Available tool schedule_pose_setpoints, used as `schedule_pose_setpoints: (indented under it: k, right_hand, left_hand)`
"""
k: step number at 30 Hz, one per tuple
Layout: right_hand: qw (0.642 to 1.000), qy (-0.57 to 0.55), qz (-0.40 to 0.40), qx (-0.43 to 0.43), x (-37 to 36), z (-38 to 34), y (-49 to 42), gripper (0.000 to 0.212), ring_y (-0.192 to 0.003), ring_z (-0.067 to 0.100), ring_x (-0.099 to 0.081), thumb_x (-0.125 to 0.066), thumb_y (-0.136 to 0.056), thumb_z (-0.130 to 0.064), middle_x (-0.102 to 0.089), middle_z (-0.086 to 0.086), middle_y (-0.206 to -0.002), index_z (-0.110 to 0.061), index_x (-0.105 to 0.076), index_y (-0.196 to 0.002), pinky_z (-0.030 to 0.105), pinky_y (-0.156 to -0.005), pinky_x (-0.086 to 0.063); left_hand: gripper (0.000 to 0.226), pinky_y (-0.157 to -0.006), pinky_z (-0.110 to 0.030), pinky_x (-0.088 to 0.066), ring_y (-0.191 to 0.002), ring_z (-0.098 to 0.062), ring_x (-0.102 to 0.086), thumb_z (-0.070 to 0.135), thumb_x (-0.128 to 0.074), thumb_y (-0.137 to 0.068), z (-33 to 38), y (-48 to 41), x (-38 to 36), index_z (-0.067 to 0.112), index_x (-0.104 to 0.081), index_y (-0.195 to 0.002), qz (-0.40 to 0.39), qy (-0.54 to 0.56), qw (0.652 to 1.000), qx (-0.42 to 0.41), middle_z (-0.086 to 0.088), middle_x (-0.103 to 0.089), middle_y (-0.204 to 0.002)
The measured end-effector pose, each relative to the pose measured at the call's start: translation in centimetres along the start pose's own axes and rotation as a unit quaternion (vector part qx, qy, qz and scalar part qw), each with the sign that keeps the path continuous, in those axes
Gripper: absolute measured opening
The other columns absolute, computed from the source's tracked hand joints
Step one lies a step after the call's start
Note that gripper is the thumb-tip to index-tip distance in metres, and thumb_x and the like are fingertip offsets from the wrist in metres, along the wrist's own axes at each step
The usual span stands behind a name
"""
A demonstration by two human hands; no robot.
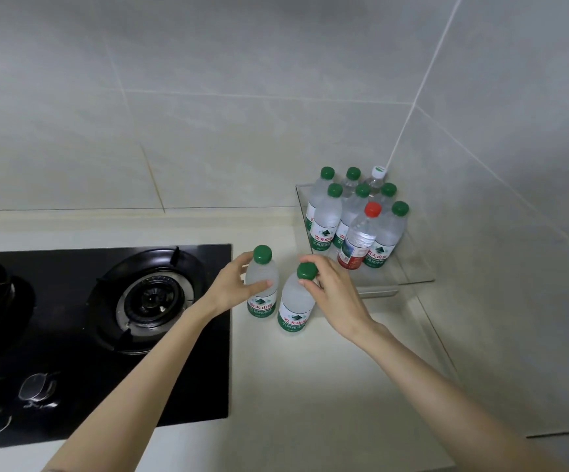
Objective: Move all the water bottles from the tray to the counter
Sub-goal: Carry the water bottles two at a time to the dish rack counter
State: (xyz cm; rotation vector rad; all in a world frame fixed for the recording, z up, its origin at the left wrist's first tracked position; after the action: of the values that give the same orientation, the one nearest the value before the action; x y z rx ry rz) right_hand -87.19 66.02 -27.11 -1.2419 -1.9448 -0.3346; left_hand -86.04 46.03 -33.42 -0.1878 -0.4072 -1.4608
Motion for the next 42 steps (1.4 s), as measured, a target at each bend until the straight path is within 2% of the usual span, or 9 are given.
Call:
schedule_pose_setpoints:
  k: [4, 8, 17, 21, 25, 29, 34, 39, 42]
  right_hand:
    - [0.998, -0.054, 0.024, -0.021, -0.7, 0.6, -0.2, 0.032, -0.1, 0.015, -0.058, -0.062, -0.09, -0.014, -0.059, 0.001, -0.115, -0.015, -0.054, -0.121, 0.032, -0.093, -0.048]
    - [0.997, -0.072, 0.028, -0.025, -1.4, 0.9, -0.4, 0.038, -0.106, 0.016, -0.056, -0.067, -0.085, -0.015, -0.059, 0.0, -0.114, -0.015, -0.053, -0.119, 0.035, -0.097, -0.048]
    - [0.989, -0.1, -0.02, -0.106, -3.9, 1.9, 0.4, 0.086, -0.122, 0.005, -0.039, -0.076, -0.075, -0.009, -0.041, -0.011, -0.136, -0.03, -0.025, -0.14, 0.02, -0.101, -0.032]
    - [0.989, -0.066, -0.031, -0.128, -3.8, 2.0, 0.1, 0.079, -0.106, 0.013, -0.047, -0.076, -0.075, -0.011, -0.047, -0.007, -0.12, -0.025, -0.026, -0.135, 0.018, -0.085, -0.034]
    - [0.988, -0.046, -0.027, -0.144, -4.0, 2.3, 0.2, 0.066, -0.109, 0.019, -0.052, -0.078, -0.074, -0.016, -0.056, 0.002, -0.12, -0.012, -0.04, -0.128, 0.014, -0.077, -0.032]
    - [0.986, -0.061, -0.021, -0.153, -4.4, 2.6, 0.4, 0.064, -0.11, 0.018, -0.052, -0.079, -0.072, -0.019, -0.057, 0.001, -0.12, -0.013, -0.045, -0.126, 0.013, -0.079, -0.032]
    - [0.986, -0.061, 0.008, -0.155, -4.3, 2.2, 0.2, 0.062, -0.104, 0.015, -0.054, -0.083, -0.067, -0.019, -0.061, -0.001, -0.115, -0.014, -0.05, -0.12, 0.013, -0.078, -0.033]
    - [0.981, -0.063, 0.047, -0.176, -4.0, 2.0, 0.7, 0.056, -0.091, 0.014, -0.059, -0.086, -0.057, -0.024, -0.066, -0.01, -0.096, -0.024, -0.055, -0.104, 0.022, -0.075, -0.044]
    - [0.97, -0.119, 0.053, -0.205, -3.9, 2.5, 1.6, 0.059, -0.093, 0.016, -0.064, -0.086, -0.05, -0.026, -0.068, -0.01, -0.095, -0.028, -0.055, -0.1, 0.033, -0.085, -0.053]
  left_hand:
    - [0.066, -0.089, -0.022, -0.043, -0.12, -0.015, -0.052, 0.024, -0.082, -0.072, -1.2, -0.2, 0.1, 0.028, -0.049, -0.129, -0.002, 0.003, 1.0, 0.013, 0.007, -0.057, -0.13]
    - [0.068, -0.098, -0.037, -0.048, -0.117, -0.019, -0.055, 0.024, -0.085, -0.066, -1.4, -0.3, -0.1, 0.029, -0.051, -0.125, 0.006, 0.014, 1.0, 0.008, 0.007, -0.059, -0.125]
    - [0.063, -0.088, -0.024, -0.047, -0.106, -0.013, -0.058, 0.017, -0.085, -0.067, -1.3, -0.5, -0.5, 0.028, -0.052, -0.12, -0.009, 0.039, 0.999, -0.03, 0.013, -0.062, -0.112]
    - [0.062, -0.089, -0.031, -0.052, -0.102, -0.013, -0.064, 0.014, -0.087, -0.064, -1.5, -0.7, -0.3, 0.023, -0.059, -0.118, 0.0, 0.065, 0.997, -0.029, 0.007, -0.068, -0.108]
    - [0.063, -0.087, -0.028, -0.051, -0.1, -0.01, -0.065, 0.019, -0.089, -0.06, -1.6, -0.5, -0.1, 0.024, -0.063, -0.117, 0.028, 0.063, 0.997, -0.039, 0.011, -0.071, -0.104]
    - [0.063, -0.093, -0.036, -0.052, -0.101, -0.013, -0.066, 0.034, -0.086, -0.052, -1.9, 0.0, 0.3, 0.031, -0.067, -0.112, 0.052, 0.074, 0.995, -0.037, 0.012, -0.072, -0.104]
    - [0.056, -0.093, -0.04, -0.053, -0.101, -0.015, -0.068, 0.024, -0.088, -0.057, -1.7, 1.1, 1.3, 0.029, -0.068, -0.109, 0.073, 0.094, 0.992, -0.035, 0.008, -0.073, -0.1]
    - [0.049, -0.091, -0.038, -0.055, -0.096, -0.014, -0.069, 0.02, -0.088, -0.058, 0.0, 3.1, 2.0, 0.03, -0.07, -0.103, 0.079, 0.1, 0.991, -0.04, 0.006, -0.074, -0.097]
    - [0.048, -0.089, -0.038, -0.056, -0.093, -0.014, -0.07, 0.027, -0.086, -0.055, 1.1, 4.9, 2.4, 0.032, -0.07, -0.1, 0.087, 0.091, 0.991, -0.042, 0.005, -0.074, -0.096]
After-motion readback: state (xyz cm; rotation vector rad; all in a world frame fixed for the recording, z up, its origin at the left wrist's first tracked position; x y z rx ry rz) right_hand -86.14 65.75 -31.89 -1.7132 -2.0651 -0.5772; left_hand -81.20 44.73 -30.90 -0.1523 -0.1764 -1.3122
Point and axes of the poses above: each hand's wrist, its own y-axis away from the middle knuckle, its own x-axis out of the back of the hand, z = x × y, the point moved 4 cm from there along -y, towards the middle knuckle
